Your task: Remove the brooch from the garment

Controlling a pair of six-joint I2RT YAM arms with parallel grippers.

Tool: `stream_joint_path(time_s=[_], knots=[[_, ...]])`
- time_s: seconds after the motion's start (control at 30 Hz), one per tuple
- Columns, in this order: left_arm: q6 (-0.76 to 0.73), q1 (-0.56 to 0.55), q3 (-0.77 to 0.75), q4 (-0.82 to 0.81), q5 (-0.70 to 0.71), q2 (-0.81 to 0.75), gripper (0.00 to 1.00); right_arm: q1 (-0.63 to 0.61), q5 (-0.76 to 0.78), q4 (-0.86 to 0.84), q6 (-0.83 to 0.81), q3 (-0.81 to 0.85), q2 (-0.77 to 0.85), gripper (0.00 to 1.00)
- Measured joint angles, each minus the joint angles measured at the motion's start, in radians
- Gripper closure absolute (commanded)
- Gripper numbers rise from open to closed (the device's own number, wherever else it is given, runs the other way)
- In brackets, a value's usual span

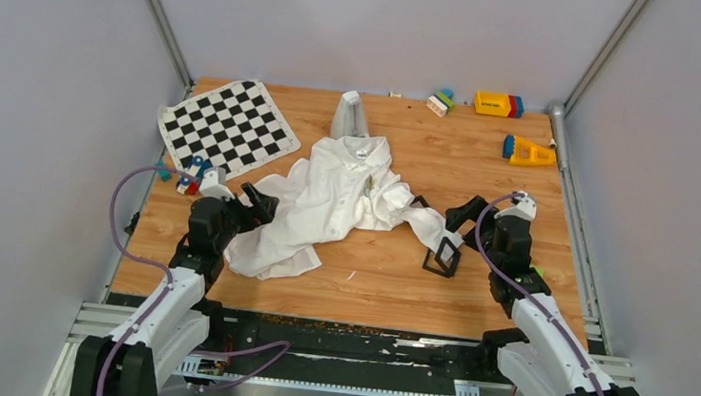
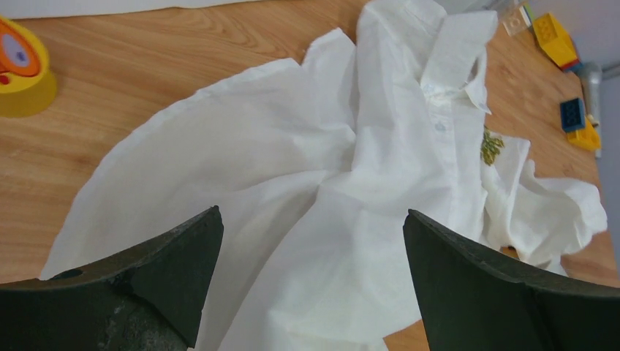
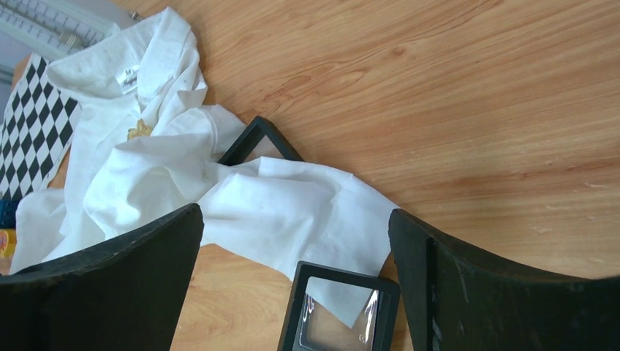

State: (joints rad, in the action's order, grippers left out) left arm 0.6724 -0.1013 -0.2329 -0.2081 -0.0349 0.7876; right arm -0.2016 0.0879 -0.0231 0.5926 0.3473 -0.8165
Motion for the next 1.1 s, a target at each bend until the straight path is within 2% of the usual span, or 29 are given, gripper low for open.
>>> stream_joint_path(time_s=[0.07,0.23,0.47,0.53,0.7,0.93,0.97,1.0,1.1], knots=[[-0.036,0.000,0.000,-0.042,-0.073,0.023,0.00,0.000,-0.031,-0.003,-0.011,0.007,-0.019,0.01],[-0.083,0.000,-0.002,-0.109,-0.203,0.114,0.00,-0.014,-0.123,-0.027,-0.043,0.027,-0.085,0.11],[-0.112,-0.015,-0.046,-0.178,-0.344,0.298,0.04,-0.103,-0.199,-0.034,-0.106,0.106,-0.193,0.13],[-0.121,-0.026,-0.066,-0.181,-0.369,0.339,0.05,-0.130,-0.216,-0.034,-0.126,0.140,-0.234,0.16],[-0.140,-0.050,-0.101,-0.182,-0.396,0.390,0.05,-0.195,-0.215,-0.017,-0.170,0.249,-0.361,0.16],[-0.168,-0.066,-0.136,-0.146,-0.397,0.427,0.10,-0.341,-0.117,0.089,-0.241,0.465,-0.574,0.15],[-0.172,-0.069,-0.141,-0.140,-0.395,0.430,0.11,-0.365,-0.095,0.106,-0.253,0.496,-0.604,0.23],[-0.179,-0.074,-0.146,-0.133,-0.392,0.432,0.11,-0.388,-0.068,0.127,-0.265,0.530,-0.636,0.35],[-0.193,-0.089,-0.157,-0.116,-0.383,0.431,0.12,-0.435,-0.006,0.185,-0.296,0.613,-0.723,0.78]])
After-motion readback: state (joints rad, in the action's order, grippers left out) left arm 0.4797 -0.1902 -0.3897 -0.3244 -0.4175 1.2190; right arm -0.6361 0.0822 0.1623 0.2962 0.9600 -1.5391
